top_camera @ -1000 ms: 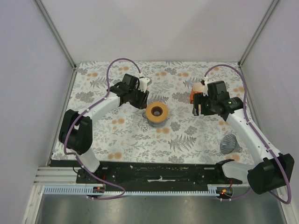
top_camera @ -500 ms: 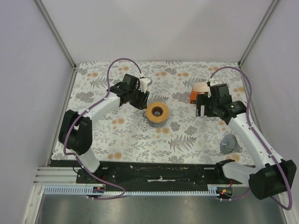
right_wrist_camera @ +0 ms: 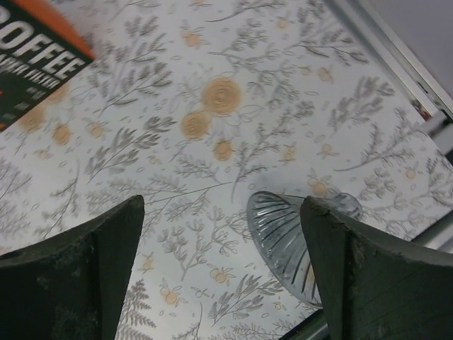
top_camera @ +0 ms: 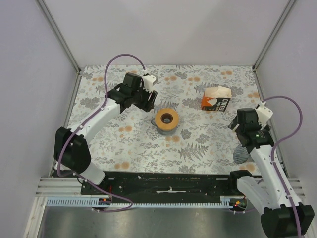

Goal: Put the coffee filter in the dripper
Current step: Pick up the coffee dripper from the center of the board.

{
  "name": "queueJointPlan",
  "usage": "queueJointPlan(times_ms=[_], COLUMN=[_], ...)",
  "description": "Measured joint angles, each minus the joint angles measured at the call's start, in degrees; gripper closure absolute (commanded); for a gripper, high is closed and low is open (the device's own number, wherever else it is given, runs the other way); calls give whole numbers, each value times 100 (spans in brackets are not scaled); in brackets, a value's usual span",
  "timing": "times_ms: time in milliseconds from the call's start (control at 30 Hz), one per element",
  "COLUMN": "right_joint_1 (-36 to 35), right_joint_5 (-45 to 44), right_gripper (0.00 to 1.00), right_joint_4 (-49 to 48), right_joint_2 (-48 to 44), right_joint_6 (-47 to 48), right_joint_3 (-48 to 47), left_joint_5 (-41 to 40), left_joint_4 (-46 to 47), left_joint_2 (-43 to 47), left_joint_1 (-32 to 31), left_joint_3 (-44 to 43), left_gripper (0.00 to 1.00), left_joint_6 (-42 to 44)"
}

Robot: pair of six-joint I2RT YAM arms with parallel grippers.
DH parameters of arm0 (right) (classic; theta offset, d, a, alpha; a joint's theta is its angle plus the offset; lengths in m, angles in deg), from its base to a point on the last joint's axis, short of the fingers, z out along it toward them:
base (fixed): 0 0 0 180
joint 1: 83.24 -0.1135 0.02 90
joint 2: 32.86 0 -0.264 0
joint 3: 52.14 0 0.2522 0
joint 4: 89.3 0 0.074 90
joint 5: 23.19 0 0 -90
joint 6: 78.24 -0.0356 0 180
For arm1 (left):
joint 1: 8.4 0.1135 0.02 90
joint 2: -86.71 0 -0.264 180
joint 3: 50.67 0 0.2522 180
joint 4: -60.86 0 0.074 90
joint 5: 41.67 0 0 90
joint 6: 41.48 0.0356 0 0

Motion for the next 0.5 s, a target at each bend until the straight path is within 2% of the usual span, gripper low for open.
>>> queueJointPlan(times_ms=[267, 500], right_joint_1=[1217, 1373], right_joint_5=[-315, -96], right_gripper=[2, 2], right_joint_4=[352, 1161], right_joint_2=[-271, -59], right_joint_6=[-876, -1633], right_joint_3=[472, 448], left_joint_5=[-101, -92], left_joint_4=[-157, -203], left_joint_2=[238, 636], left_joint_1=[2, 2], left_joint_3=[-94, -94], left_gripper=[28, 27], left_joint_6=[26, 142])
